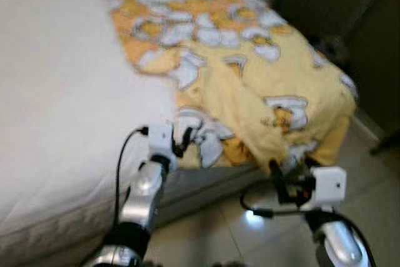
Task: Clean up the room
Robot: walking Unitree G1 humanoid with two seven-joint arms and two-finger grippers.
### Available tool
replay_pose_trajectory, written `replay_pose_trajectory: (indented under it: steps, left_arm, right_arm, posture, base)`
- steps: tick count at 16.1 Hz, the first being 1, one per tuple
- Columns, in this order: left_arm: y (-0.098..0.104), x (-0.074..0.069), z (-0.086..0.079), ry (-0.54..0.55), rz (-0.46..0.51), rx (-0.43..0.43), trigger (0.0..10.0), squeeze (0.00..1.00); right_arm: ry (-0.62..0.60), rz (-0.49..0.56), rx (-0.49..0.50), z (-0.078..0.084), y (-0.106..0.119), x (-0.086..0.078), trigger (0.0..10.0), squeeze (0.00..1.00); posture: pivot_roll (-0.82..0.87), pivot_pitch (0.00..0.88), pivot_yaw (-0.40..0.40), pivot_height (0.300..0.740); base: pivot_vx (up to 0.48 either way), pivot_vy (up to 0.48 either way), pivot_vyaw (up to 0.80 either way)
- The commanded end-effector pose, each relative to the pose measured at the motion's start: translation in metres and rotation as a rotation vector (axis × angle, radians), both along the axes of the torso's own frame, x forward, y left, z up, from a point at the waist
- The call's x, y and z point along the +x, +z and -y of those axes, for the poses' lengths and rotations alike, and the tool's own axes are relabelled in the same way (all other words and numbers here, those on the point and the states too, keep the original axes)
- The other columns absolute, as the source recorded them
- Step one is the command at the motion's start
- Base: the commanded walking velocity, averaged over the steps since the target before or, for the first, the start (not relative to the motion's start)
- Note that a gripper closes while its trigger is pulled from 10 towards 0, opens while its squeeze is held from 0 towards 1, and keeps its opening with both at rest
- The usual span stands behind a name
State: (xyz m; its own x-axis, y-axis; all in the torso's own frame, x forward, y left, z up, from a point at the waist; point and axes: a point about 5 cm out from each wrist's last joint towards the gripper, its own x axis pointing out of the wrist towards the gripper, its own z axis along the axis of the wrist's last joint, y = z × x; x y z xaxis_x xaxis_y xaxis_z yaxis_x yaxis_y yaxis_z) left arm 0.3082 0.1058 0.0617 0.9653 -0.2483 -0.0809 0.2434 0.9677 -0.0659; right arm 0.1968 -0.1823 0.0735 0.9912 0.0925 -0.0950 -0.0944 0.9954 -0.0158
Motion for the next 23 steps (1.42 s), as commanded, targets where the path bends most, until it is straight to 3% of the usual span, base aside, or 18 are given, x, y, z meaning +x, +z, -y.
replay_pose_trajectory:
  steps: [1, 5, 11, 14, 16, 19, 21, 23]
  left_arm:
    - [0.001, 0.0, 0.011, -0.034, -0.011, -0.011, 10.0, 0.0]
    - [-0.002, -0.001, 0.012, -0.047, -0.02, 0.007, 10.0, 0.0]
    - [-0.011, 0.008, -0.009, 0.026, -0.1, 0.058, 10.0, 0.0]
    - [-0.012, 0.013, -0.022, 0.051, -0.121, 0.127, 10.0, 0.0]
    - [-0.022, 0.012, -0.026, 0.018, -0.216, 0.085, 10.0, 0.0]
    - [-0.028, 0.009, -0.029, 0.042, -0.26, 0.054, 10.0, 0.0]
    - [-0.032, 0.004, -0.031, 0.064, -0.305, -0.046, 10.0, 0.0]
    - [-0.035, -0.005, -0.029, 0.035, -0.326, -0.092, 10.0, 0.0]
  right_arm:
    - [-0.021, 0.006, -0.019, 0.005, 0.001, -0.003, 10.0, 0.0]
    - [-0.027, -0.002, -0.02, 0.006, 0.001, -0.009, 10.0, 0.0]
    - [-0.007, -0.051, -0.03, 0.0, -0.004, -0.022, 10.0, 0.0]
    - [-0.003, -0.057, -0.028, -0.002, -0.003, -0.026, 10.0, 0.0]
    - [-0.003, -0.074, -0.025, -0.002, -0.005, -0.032, 10.0, 0.0]
    - [-0.008, -0.084, -0.027, -0.002, -0.003, -0.039, 10.0, 0.0]
    - [-0.016, -0.109, -0.025, -0.001, -0.005, -0.048, 10.0, 0.0]
    - [-0.018, -0.116, -0.022, -0.001, -0.006, -0.051, 10.0, 0.0]
  posture:
    - [-0.13, 0.131, -0.035, 0.74]
    - [-0.15, 0.147, -0.028, 0.74]
    - [-0.17, 0.178, -0.013, 0.74]
    - [-0.18, 0.195, -0.005, 0.74]
    - [-0.19, 0.217, 0.003, 0.74]
    - [-0.2, 0.243, 0.007, 0.74]
    - [-0.21, 0.262, 0.016, 0.74]
    - [-0.21, 0.266, 0.024, 0.74]
  base:
    - [0.48, 0.0, 0.0]
    - [0.48, 0.0, 0.0]
    - [0.0, 0.0, -0.25]
    - [0.0, 0.0, 0.0]
    - [0.0, 0.0, 0.0]
    - [0.0, 0.0, 0.0]
    - [0.0, 0.0, 0.0]
    - [0.0, 0.0, 0.0]
